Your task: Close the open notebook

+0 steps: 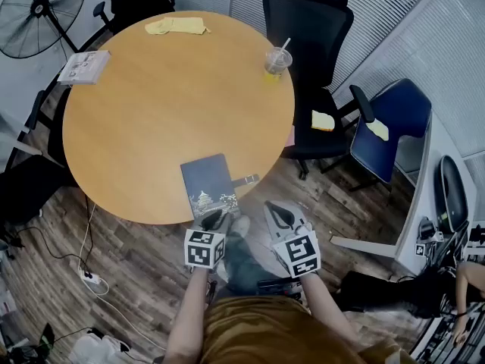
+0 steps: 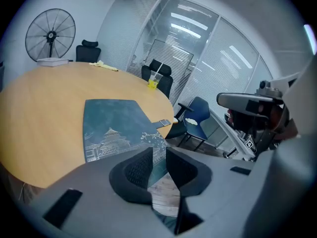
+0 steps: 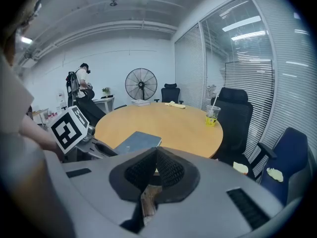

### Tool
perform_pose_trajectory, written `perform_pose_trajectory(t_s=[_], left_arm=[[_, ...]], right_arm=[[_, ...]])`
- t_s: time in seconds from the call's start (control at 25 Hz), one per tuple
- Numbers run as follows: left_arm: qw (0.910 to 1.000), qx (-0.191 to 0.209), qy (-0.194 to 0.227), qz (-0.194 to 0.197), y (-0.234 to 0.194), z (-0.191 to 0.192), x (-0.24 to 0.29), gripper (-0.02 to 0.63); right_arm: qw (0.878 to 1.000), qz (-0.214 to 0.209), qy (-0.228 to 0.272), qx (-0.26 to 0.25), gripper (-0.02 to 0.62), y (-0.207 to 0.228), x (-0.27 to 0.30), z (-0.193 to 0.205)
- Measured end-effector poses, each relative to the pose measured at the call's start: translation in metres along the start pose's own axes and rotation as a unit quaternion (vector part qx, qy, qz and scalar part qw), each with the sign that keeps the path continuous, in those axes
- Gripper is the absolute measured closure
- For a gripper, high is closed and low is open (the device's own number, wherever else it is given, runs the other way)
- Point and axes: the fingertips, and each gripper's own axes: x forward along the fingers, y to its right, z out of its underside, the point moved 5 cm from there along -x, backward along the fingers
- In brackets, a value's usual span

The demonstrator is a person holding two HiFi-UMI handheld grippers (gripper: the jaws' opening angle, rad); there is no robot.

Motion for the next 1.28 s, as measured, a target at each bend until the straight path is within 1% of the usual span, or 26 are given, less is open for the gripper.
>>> perform_pose_trajectory(t_s=[0.12,0.2,0.28,0.44,0.56,0.72,0.84,0.92,1.04,1.12,1.28], left_arm=[[0.9996,-0.013,0.023,-0.011,-0.007,-0.005,-0.014,0.506],[0.9988,-0.021,0.041,-0.017,-0.010,-0.011,-0.027,0.546],[0.9973,-0.027,0.065,-0.021,-0.011,-0.017,-0.040,0.563],[0.9931,-0.023,0.110,-0.032,-0.009,-0.031,-0.067,0.565],[0.9898,-0.019,0.138,-0.032,-0.005,-0.038,-0.091,0.581],[0.9831,-0.018,0.177,-0.043,-0.002,-0.042,-0.125,0.581],[0.9755,-0.019,0.212,-0.056,-0.001,-0.047,-0.150,0.581],[0.9702,-0.024,0.236,-0.047,0.002,-0.051,-0.165,0.581],[0.9612,-0.046,0.271,-0.017,0.009,-0.056,-0.186,0.583],[0.9575,-0.047,0.284,-0.016,0.013,-0.058,-0.197,0.583],[0.9532,-0.036,0.299,-0.027,0.020,-0.058,-0.212,0.583]], right_arm=[[1.000,0.003,0.009,0.001,0.584,-0.003,-0.004,-0.004],[1.000,0.007,0.017,0.001,0.584,-0.006,-0.008,-0.009],[1.000,0.010,0.028,0.002,0.584,-0.009,-0.013,-0.013],[0.999,0.019,0.048,0.003,0.583,-0.015,-0.023,-0.020],[0.998,0.024,0.062,0.007,0.583,-0.022,-0.033,-0.025],[0.996,0.026,0.085,0.011,0.584,-0.033,-0.046,-0.032],[0.994,0.025,0.105,0.010,0.583,-0.044,-0.057,-0.039],[0.993,0.024,0.117,0.008,0.583,-0.052,-0.064,-0.045],[0.991,0.020,0.129,0.006,0.584,-0.061,-0.073,-0.051],[0.991,0.020,0.136,0.004,0.584,-0.065,-0.078,-0.053],[0.989,0.020,0.147,0.003,0.584,-0.073,-0.089,-0.055]])
